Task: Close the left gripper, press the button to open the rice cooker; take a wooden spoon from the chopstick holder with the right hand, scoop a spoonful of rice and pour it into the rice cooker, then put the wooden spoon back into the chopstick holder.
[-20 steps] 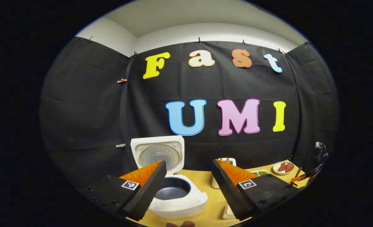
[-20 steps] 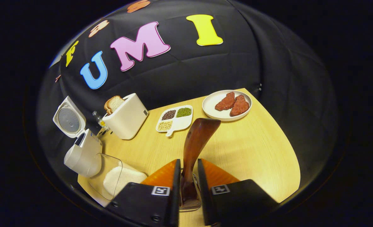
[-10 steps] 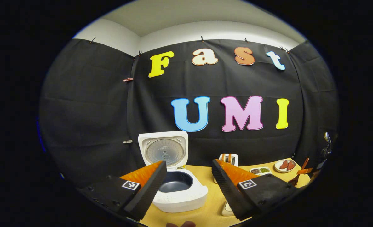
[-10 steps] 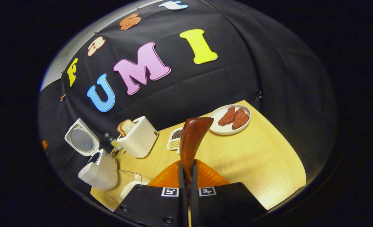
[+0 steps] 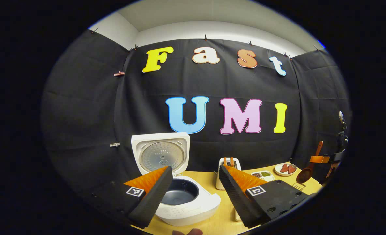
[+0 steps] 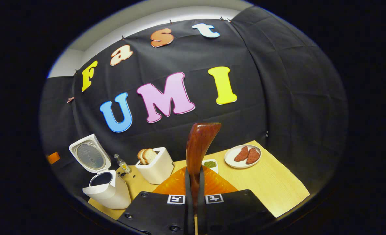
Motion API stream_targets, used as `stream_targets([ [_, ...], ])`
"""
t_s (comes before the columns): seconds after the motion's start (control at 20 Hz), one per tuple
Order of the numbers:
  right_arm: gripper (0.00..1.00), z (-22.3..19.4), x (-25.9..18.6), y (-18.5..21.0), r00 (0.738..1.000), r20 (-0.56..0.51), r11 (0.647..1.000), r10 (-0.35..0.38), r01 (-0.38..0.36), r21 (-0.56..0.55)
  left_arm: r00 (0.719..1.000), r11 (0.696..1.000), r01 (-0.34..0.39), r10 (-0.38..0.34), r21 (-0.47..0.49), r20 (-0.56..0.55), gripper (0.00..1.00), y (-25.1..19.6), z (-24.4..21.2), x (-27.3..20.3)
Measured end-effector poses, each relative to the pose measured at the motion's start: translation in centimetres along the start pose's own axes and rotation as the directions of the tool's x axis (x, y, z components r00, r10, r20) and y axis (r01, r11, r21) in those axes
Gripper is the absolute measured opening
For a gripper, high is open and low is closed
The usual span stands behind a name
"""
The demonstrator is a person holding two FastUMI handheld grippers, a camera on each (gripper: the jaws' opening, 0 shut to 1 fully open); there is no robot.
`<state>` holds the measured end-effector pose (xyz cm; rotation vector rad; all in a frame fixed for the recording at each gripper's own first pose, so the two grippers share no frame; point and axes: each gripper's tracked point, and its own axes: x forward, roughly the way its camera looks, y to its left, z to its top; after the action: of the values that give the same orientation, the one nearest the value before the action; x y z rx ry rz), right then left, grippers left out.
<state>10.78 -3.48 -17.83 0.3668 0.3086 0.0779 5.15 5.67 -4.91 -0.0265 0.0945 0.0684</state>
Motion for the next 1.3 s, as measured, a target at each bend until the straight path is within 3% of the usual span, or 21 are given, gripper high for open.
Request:
stream_targets([
  [0.2,0.08,-4.0,0.0,5.0,0.999,-0.017,0.991,-0.051,0.049,-0.126,1.000,0.999,0.029,-0.029,0.013,-0.004,0.99,2.0,-1.0,1.5],
  [0.35,0.08,-9.3,1.2,7.5,0.994,-0.078,0.975,-0.080,0.062,-0.213,0.998,0.998,0.057,-0.057,0.019,-0.009,0.99,2.8,-1.6,2.1],
  [0.75,0.08,-18.2,5.4,6.7,0.953,-0.209,0.908,-0.222,0.124,-0.400,0.997,0.996,0.082,-0.082,0.027,0.001,0.99,5.3,-1.8,3.0],
  [0.9,0.09,-19.0,5.2,6.9,0.939,-0.219,0.923,-0.265,0.181,-0.340,0.996,0.996,0.088,-0.088,0.027,-0.004,0.99,5.9,-2.0,3.2],
  [1.1,0.08,-20.6,5.2,9.2,0.930,-0.283,0.967,-0.234,0.193,-0.164,0.996,0.996,0.088,-0.088,0.012,0.006,0.99,6.6,-2.0,3.2],
  [1.3,0.08,-21.6,5.0,10.3,0.925,-0.320,0.975,-0.205,0.222,0.017,0.996,0.996,0.083,-0.084,0.014,0.014,0.99,7.1,-1.9,3.1],
])
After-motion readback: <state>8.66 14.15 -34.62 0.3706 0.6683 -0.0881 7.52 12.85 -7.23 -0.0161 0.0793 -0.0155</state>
